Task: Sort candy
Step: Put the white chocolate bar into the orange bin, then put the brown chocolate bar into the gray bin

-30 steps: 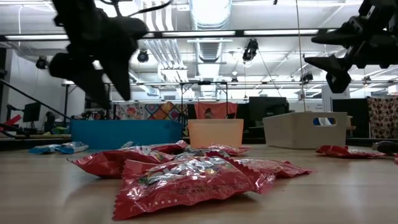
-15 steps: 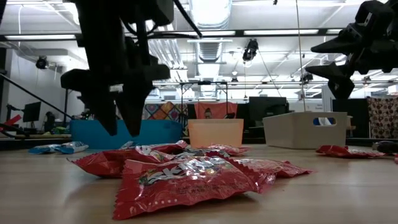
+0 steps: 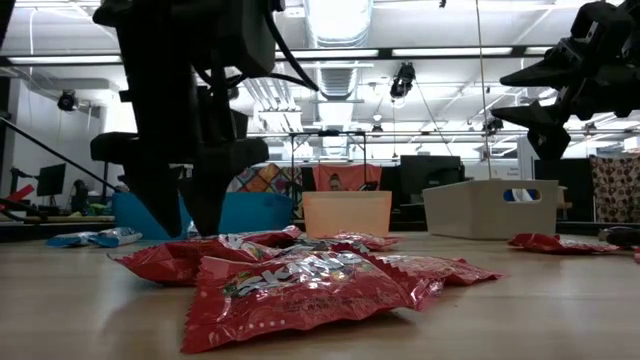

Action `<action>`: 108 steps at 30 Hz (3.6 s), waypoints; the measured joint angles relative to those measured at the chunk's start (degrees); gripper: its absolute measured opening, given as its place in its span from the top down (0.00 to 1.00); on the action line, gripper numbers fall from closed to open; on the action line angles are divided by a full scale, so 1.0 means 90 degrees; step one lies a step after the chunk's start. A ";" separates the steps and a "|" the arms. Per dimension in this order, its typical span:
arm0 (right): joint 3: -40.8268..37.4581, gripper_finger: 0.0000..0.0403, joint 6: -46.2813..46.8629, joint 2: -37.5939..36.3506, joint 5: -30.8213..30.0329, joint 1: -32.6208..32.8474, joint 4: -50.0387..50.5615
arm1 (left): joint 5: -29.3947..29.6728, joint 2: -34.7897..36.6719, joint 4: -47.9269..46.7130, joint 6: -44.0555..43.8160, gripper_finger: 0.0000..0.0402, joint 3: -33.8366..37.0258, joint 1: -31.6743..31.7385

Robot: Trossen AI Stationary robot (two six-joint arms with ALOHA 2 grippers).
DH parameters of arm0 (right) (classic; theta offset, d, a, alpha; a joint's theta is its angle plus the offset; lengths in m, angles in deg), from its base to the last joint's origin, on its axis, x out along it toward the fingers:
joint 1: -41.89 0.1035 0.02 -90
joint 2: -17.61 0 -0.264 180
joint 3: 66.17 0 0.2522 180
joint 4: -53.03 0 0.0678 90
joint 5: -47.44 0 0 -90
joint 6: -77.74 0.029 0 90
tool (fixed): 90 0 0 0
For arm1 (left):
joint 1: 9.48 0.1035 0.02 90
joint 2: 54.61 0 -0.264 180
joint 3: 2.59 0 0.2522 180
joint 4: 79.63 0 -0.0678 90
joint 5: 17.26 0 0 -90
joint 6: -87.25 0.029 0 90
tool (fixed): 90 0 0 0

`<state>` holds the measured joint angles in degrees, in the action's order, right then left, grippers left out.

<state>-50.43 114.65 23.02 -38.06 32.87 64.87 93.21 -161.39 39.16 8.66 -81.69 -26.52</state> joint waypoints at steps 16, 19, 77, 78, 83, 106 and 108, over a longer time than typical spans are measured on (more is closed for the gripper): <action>0.0000 0.50 0.0000 0.0000 -0.0002 0.0002 0.0002 | 0.0039 0.0005 0.0413 -0.0021 0.98 0.0326 -0.0005; 0.0000 0.50 -0.0002 0.0000 -0.0002 0.0002 0.0025 | 0.0026 0.0005 0.0391 0.0034 0.98 0.0310 -0.0008; 0.0290 0.50 -0.0130 0.0000 -0.0012 0.0001 -0.0441 | -0.0209 0.0447 0.2259 0.7623 1.00 -0.1389 0.3018; 0.0301 0.50 -0.0143 0.0002 -0.0014 0.0002 -0.0437 | -0.0211 0.0445 0.2374 0.7621 1.00 -0.1291 0.3052; 0.0451 0.50 0.0103 0.0054 -0.0001 0.0002 -0.0422 | -0.0219 0.0444 0.2675 0.7754 0.99 -0.1060 0.3121; 0.3763 0.50 0.1606 0.2735 -0.0455 0.0080 0.4722 | -0.1902 0.2078 0.2773 0.9327 0.81 -0.0067 0.2552; 0.4035 0.50 0.2110 0.3198 -0.0049 0.0153 0.5323 | -0.2452 0.2508 0.3391 0.9165 0.81 0.0288 0.2526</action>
<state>-14.12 133.64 51.80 -38.51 34.24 112.78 71.14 -138.82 69.68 91.15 -79.09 -3.79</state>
